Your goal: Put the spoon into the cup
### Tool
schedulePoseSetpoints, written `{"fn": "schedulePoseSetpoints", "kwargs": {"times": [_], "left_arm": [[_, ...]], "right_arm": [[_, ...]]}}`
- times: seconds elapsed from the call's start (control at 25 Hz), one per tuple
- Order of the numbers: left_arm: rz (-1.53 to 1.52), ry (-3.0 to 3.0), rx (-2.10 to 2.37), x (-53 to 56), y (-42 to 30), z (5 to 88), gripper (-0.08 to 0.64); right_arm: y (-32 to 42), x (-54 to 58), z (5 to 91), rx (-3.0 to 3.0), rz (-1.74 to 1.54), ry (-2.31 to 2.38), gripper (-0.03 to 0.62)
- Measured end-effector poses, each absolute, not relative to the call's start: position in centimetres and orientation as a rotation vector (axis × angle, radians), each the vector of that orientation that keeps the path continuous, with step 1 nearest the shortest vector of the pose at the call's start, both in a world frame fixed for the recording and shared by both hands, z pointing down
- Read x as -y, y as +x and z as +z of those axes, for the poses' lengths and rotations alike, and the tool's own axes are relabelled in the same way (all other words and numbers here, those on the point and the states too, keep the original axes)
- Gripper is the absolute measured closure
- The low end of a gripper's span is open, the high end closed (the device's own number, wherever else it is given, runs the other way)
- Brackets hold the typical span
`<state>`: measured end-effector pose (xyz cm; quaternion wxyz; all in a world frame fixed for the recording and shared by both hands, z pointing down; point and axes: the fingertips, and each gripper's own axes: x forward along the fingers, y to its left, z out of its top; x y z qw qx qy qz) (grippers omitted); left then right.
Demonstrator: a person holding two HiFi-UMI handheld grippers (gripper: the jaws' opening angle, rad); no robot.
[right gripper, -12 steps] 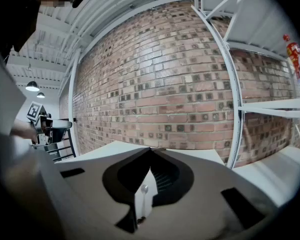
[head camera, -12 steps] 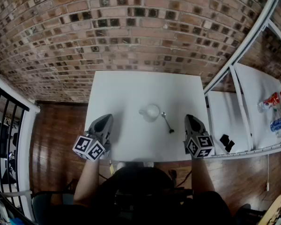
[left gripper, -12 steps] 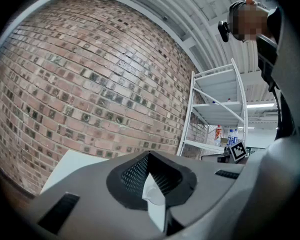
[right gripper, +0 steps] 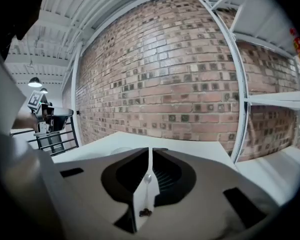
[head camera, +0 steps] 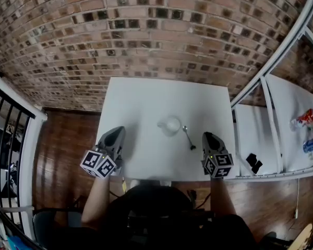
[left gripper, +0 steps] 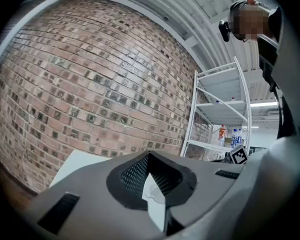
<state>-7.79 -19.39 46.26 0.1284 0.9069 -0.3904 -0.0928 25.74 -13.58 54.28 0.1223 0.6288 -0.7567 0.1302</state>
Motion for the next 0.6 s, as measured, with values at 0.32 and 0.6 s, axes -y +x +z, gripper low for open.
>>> {"fn": "schedulePoseSetpoints", "kwargs": {"times": [0.32, 0.6], "left_arm": [[-0.238, 2.597, 1.161, 19.1, -8.5, 47.6, 0.557], [-0.196, 2.583, 1.156, 18.5, -8.5, 48.5, 0.557]], "right_arm": [[25.5, 12.9, 59.0, 2.163, 0.523, 1.771, 0.500], [25.5, 12.5, 64.4, 2.085, 0.661, 1.688, 0.454]]}}
